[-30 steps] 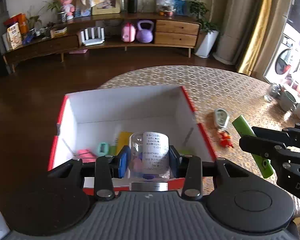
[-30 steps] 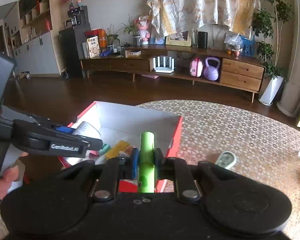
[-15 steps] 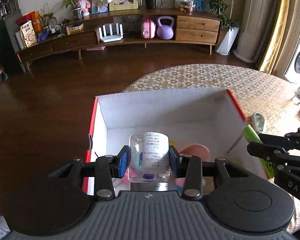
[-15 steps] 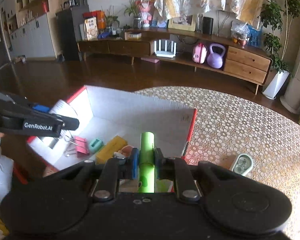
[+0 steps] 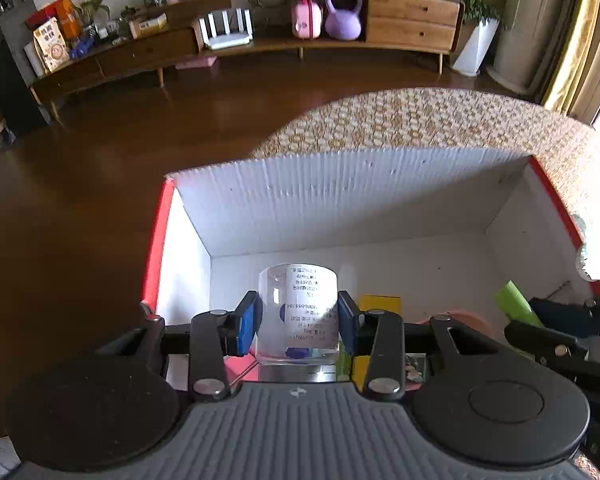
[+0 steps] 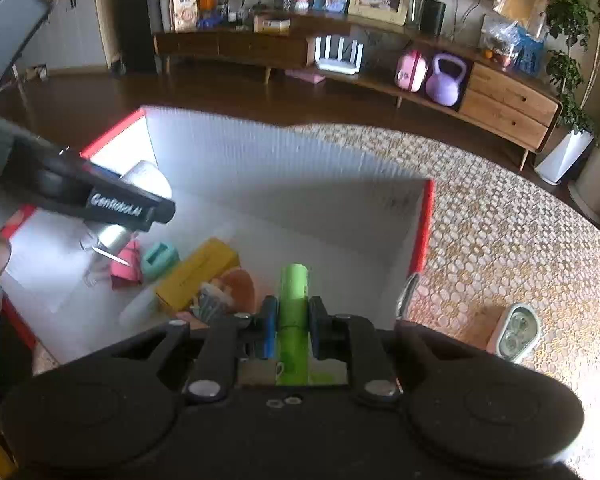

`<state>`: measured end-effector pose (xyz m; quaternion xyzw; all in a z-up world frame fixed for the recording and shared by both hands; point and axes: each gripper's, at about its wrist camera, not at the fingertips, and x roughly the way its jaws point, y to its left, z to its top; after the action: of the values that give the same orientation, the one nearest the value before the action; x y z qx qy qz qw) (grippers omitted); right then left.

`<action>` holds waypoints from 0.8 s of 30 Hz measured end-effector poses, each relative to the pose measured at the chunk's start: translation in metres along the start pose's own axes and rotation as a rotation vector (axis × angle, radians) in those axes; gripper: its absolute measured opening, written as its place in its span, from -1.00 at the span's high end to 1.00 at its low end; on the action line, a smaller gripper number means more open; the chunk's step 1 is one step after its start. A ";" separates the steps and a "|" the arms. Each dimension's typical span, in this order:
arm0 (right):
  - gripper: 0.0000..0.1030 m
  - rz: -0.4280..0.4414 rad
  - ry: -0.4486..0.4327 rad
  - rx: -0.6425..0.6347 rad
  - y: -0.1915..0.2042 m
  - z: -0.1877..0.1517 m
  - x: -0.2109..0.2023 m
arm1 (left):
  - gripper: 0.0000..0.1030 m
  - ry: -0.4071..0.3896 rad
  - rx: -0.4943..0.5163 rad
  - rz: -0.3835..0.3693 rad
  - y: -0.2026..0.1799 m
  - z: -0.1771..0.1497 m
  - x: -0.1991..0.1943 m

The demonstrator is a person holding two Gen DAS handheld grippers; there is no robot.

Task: Organize rigid objects
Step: 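Carry glass cup with left tool while right tool carries green stick over box, then lower and open left tool releasing cup while right tool drops green stick in box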

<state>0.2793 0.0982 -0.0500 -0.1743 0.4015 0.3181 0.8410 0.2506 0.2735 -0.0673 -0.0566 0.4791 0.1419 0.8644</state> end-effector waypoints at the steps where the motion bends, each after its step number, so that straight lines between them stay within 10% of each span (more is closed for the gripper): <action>1: 0.70 -0.002 0.003 -0.018 0.003 0.000 0.001 | 0.22 0.009 0.004 0.004 -0.001 0.001 0.004; 24: 0.30 0.050 0.032 -0.042 0.011 -0.006 -0.006 | 0.21 0.144 0.020 -0.017 -0.008 -0.002 0.033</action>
<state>0.2654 0.1011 -0.0495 -0.1869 0.4124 0.3446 0.8223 0.2673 0.2720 -0.0966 -0.0621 0.5411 0.1251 0.8292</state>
